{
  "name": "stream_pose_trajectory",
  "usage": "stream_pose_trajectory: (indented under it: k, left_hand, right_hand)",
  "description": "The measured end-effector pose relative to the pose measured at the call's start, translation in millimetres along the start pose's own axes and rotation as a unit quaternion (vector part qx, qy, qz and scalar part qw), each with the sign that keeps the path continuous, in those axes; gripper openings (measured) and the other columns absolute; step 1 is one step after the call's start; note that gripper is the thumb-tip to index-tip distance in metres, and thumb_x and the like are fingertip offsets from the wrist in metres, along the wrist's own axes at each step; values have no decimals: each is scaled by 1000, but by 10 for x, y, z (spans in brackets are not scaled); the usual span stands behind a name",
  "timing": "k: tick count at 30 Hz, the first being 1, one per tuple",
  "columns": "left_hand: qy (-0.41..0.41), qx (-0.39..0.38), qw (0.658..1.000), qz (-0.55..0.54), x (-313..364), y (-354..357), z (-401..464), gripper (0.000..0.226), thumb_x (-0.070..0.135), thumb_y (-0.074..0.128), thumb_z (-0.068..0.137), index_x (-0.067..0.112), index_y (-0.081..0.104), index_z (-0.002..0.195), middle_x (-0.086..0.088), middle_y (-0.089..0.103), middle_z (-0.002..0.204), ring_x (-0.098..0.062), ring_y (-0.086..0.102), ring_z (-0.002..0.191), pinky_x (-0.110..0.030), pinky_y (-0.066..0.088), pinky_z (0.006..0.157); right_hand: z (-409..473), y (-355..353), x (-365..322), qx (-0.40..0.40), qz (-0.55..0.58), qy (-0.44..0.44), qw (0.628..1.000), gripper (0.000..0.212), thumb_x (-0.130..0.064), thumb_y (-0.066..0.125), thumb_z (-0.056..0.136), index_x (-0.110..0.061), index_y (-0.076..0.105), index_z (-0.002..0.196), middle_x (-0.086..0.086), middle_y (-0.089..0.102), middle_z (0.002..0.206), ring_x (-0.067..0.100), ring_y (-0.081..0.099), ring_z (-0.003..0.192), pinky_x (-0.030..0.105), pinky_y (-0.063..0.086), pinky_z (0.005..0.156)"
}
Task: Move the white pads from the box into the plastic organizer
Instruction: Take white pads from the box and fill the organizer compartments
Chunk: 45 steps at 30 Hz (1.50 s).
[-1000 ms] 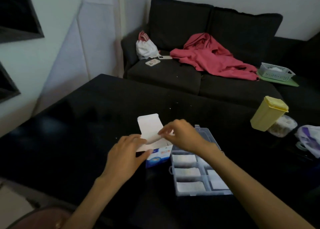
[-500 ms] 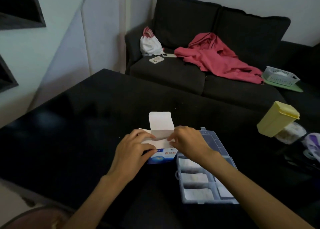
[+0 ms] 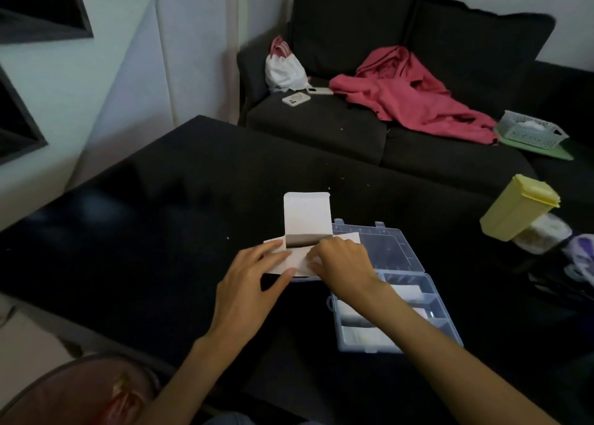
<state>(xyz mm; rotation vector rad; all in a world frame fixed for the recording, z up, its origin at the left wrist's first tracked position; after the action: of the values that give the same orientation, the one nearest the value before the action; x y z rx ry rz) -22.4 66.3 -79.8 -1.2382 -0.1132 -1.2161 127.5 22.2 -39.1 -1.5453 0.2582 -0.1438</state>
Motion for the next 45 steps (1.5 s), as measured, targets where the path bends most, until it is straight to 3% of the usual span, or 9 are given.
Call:
stream_pose_trajectory:
  k: [6, 10, 18, 24, 31, 35, 40, 42, 45]
  left_hand:
    - [-117, -43, 992, 4, 25, -54, 214, 59, 48, 64, 83, 32, 44, 137, 12, 49, 131, -10, 50, 116, -25, 43, 81]
    - [-172, -61, 978, -101, -36, -39, 269, 34, 42, 74, 76, 35, 65, 108, 16, 64, 101, -6, 62, 93, -31, 53, 78]
    - [-192, -40, 963, -182, 34, -8, 104, 34, 35, 76, 76, 28, 69, 108, 16, 67, 95, -1, 61, 91, -29, 53, 83]
    - [-185, -46, 966, -176, 68, -16, 120, 34, 33, 76, 77, 26, 68, 109, 21, 60, 89, 7, 56, 82, -15, 48, 75]
    - [-211, -82, 955, -190, -8, 43, 153, 33, 28, 70, 83, 30, 62, 115, 14, 60, 101, -6, 58, 96, -28, 53, 82]
    - [-233, -70, 938, -247, -101, 62, 268, 26, 26, 70, 84, 32, 62, 107, 12, 66, 99, -9, 64, 92, -36, 58, 76]
    - [-290, -104, 909, -281, -169, 141, 533, 43, 20, 66, 86, 20, 51, 127, -5, 63, 116, -14, 62, 95, -27, 55, 67]
    - [-292, -122, 915, -251, -167, 134, 620, 47, 22, 67, 86, 20, 48, 130, -5, 61, 121, -15, 60, 99, -34, 55, 76]
    - [-238, -110, 962, -73, -84, 27, 683, 53, 35, 64, 87, 22, 45, 135, 0, 55, 131, -18, 52, 118, -39, 46, 97]
  right_hand:
    - [-123, 61, -41, 11, 54, 1, 998, 30, -28, 51, 95, -21, 59, 123, 1, 54, 131, 16, 54, 114, 23, 40, 100]
    - [-229, 80, -30, -27, 76, 11, 997, 40, -24, 49, 96, -19, 43, 135, 2, 42, 142, 18, 43, 127, 27, 28, 110]
    - [-183, 112, -35, -34, 27, -29, 999, 34, -20, 52, 94, -20, 56, 128, 5, 47, 135, 22, 47, 121, 29, 37, 102]
    - [-32, 93, -61, -30, 35, 14, 999, 21, -25, 57, 90, -11, 69, 100, 8, 66, 104, 23, 61, 92, 26, 46, 85]
    - [-48, -23, -57, -47, 16, -50, 997, 27, -28, 55, 93, -18, 66, 115, 6, 61, 120, 22, 57, 108, 27, 40, 99]
    - [-91, -138, 11, 11, 23, -87, 996, 27, -30, 54, 93, -22, 64, 117, 3, 60, 124, 18, 55, 112, 27, 40, 97]
    - [-3, -97, 121, 53, 95, -55, 993, 30, -31, 53, 93, -21, 63, 120, 0, 63, 123, 16, 58, 111, 27, 45, 95]
    - [43, -106, 171, 80, 152, -26, 985, 29, -29, 54, 93, -18, 64, 118, -1, 66, 117, 11, 61, 104, 22, 46, 88]
    - [86, -154, 255, 89, 240, 5, 967, 28, -26, 58, 91, -16, 65, 115, 0, 69, 109, 5, 60, 92, 20, 51, 81]
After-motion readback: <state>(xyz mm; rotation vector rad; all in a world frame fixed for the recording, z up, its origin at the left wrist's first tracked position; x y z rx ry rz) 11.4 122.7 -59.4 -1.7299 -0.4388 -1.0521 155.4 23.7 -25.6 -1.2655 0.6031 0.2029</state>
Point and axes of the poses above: each hand's wrist, its own z-axis towards the middle knuckle, its own y-axis out of the palm, x = y × z, the point moved 4 cm from there along z, towards the middle knuckle
